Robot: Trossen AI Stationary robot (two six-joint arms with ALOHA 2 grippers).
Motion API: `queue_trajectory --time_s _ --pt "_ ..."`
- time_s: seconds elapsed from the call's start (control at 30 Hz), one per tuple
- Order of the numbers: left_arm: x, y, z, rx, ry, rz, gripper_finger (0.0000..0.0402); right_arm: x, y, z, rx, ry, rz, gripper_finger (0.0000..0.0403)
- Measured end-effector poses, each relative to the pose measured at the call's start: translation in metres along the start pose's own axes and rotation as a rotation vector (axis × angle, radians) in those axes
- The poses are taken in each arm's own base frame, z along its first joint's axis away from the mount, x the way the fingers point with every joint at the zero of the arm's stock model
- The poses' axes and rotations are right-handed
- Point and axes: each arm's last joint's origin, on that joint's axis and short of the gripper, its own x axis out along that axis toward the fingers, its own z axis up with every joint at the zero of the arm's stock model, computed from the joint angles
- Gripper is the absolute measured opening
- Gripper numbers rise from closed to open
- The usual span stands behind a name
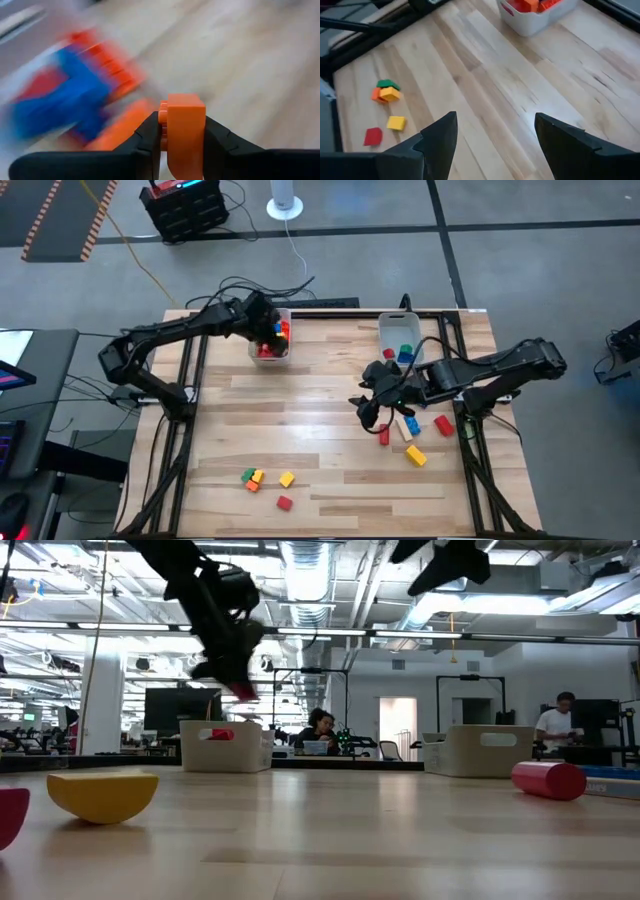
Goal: Sort blocks by size
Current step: Put the orange cuboid game piece into the gray bin
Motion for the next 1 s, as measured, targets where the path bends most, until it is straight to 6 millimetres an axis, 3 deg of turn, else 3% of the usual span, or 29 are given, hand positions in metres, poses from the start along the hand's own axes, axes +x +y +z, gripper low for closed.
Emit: queue_trajectory --time_s 0.17,0.27,0.4,0.57,0.7,1.0 --pt "0.001 -0.034 0.017 -0.002 -0.169 -0.317 0.0082 -0.008 -0.009 0.001 -0.049 -0.067 -0.130 0.0290" --pt "-0.001 -0.052 0.024 -0.031 -0.266 -0.396 0.0082 -0.022 -0.023 0.000 -0.063 -0.060 -0.216 0.0290" --pt "0.015 -0.074 0.031 -0.067 -0.354 -0.481 0.0082 -0.048 -0.046 0.000 -0.001 -0.050 -0.269 0.0290" --pt "0.049 -0.102 0.040 -0.098 -0.342 -0.524 0.0082 -0.072 -0.069 0.001 0.092 -0.054 -0.315 0.0290" --pt "0.063 -0.123 0.061 -0.087 -0.378 -0.527 0.0082 -0.085 -0.079 -0.002 0.163 -0.063 -0.321 0.0290" --pt "0.101 -0.150 0.116 -0.089 -0.422 -0.542 0.0082 -0.096 -0.081 -0.005 0.230 -0.081 -0.288 0.0290"
